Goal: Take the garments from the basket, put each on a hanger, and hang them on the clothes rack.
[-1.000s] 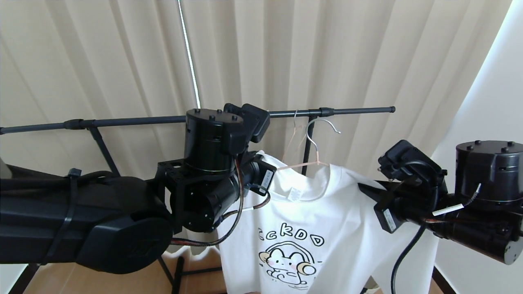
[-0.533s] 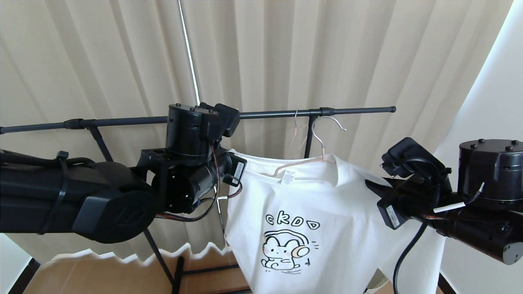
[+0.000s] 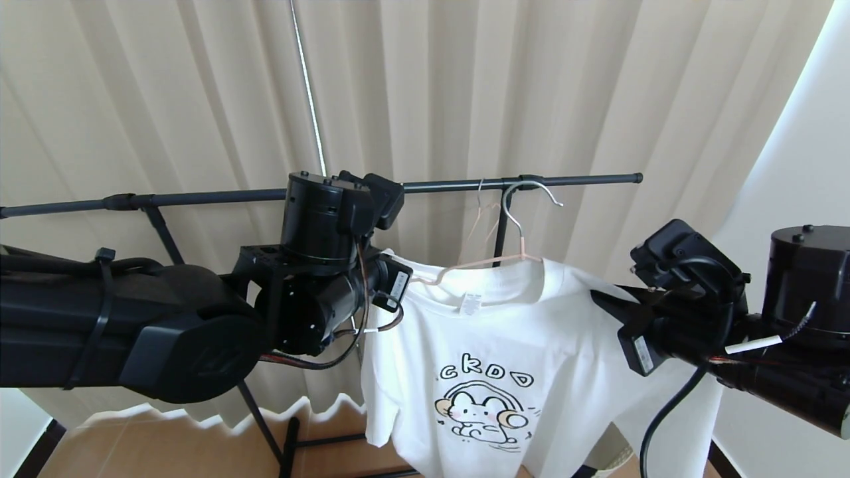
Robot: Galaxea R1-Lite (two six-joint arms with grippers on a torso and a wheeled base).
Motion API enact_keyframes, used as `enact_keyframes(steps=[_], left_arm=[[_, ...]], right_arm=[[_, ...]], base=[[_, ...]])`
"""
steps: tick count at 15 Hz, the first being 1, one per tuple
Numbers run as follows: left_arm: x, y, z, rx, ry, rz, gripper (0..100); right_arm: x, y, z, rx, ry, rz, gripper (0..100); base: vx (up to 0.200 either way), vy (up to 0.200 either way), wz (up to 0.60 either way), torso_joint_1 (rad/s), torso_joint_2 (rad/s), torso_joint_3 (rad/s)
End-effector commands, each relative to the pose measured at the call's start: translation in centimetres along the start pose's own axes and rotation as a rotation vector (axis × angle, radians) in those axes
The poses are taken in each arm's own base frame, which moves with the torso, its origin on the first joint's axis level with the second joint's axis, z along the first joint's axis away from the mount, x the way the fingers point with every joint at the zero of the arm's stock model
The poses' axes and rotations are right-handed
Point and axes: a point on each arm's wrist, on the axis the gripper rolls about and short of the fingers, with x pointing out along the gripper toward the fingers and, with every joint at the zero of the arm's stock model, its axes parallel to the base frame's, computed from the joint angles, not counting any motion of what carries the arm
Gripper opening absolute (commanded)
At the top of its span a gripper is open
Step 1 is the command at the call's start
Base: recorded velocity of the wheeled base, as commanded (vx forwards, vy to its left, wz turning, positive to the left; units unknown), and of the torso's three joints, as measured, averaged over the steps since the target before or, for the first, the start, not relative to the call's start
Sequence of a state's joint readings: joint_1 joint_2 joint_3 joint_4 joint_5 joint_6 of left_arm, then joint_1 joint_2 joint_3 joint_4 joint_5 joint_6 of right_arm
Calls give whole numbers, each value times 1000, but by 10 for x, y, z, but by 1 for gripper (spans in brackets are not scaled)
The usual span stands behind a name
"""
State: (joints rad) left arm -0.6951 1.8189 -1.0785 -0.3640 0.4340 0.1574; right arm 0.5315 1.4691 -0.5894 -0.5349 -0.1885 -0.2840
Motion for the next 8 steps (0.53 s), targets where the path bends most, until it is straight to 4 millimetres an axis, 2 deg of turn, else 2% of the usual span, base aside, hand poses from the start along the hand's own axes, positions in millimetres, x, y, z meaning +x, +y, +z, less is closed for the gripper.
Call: enact_keyframes(steps=[1,4,8], left_arm=[[1,-1,0,-1,1,0,0],[0,-2,2,-2,-9,-6,0],[-9,-14,8,5,-33,-42,0]], right_arm=[[-12,1,-1,-3,-48,72,0],[-15,3,-2,-4,-64,146,0],[20,13,-14,-10,20,148,0]], base=[[0,0,0,0,0,0],[0,0,0,0,0,0],[0,0,0,0,0,0]])
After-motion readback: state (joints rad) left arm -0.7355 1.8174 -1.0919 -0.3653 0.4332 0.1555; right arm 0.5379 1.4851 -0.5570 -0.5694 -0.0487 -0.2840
